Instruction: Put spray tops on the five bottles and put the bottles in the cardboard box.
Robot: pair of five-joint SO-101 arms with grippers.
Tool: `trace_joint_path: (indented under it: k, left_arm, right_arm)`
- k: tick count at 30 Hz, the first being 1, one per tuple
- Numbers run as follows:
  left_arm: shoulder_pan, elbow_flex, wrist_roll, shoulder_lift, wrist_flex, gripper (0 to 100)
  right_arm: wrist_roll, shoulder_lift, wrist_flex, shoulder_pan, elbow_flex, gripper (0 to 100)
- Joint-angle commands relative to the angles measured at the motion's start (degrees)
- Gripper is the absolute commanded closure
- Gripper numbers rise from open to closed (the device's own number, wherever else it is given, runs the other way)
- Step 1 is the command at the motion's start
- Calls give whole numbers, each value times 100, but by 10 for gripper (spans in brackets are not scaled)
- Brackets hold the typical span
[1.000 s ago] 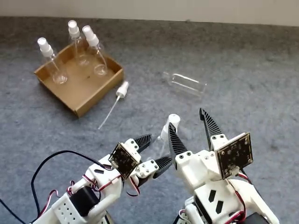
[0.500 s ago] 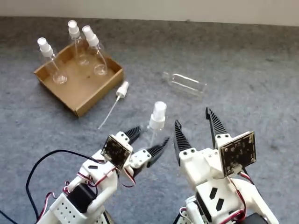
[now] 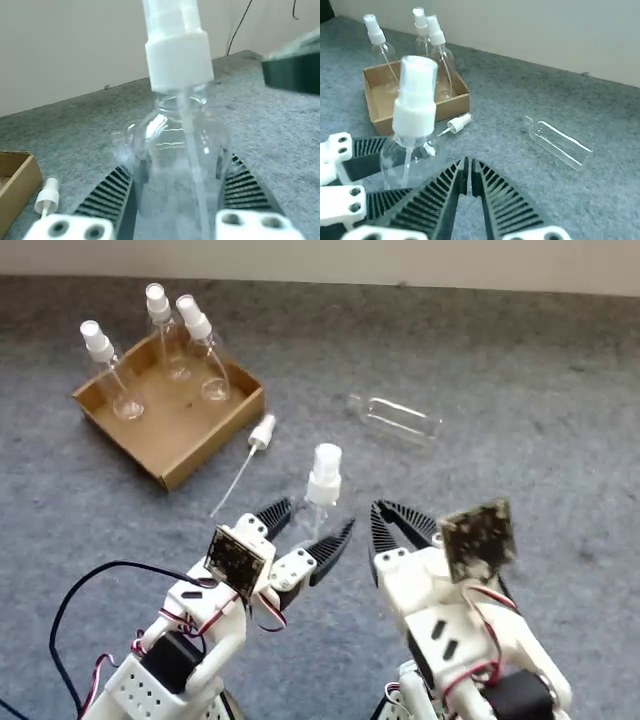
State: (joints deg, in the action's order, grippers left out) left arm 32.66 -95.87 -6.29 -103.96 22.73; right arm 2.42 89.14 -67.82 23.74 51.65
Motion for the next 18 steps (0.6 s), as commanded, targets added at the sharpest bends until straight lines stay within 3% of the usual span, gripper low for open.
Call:
trace_joint_path:
  k: [1, 7, 18]
  left_arm:
    - [-426, -127, -26, -57, -220, 965]
    - [-1015, -110, -26, -57, -229, 965]
    - [-1182, 409, 202, -31, -220, 964]
  right_arm:
    - [-35, -4, 857, 242, 734, 991]
    - [0, -4, 1991, 391, 1956, 991]
    - [0, 1710, 1508, 365, 1420, 991]
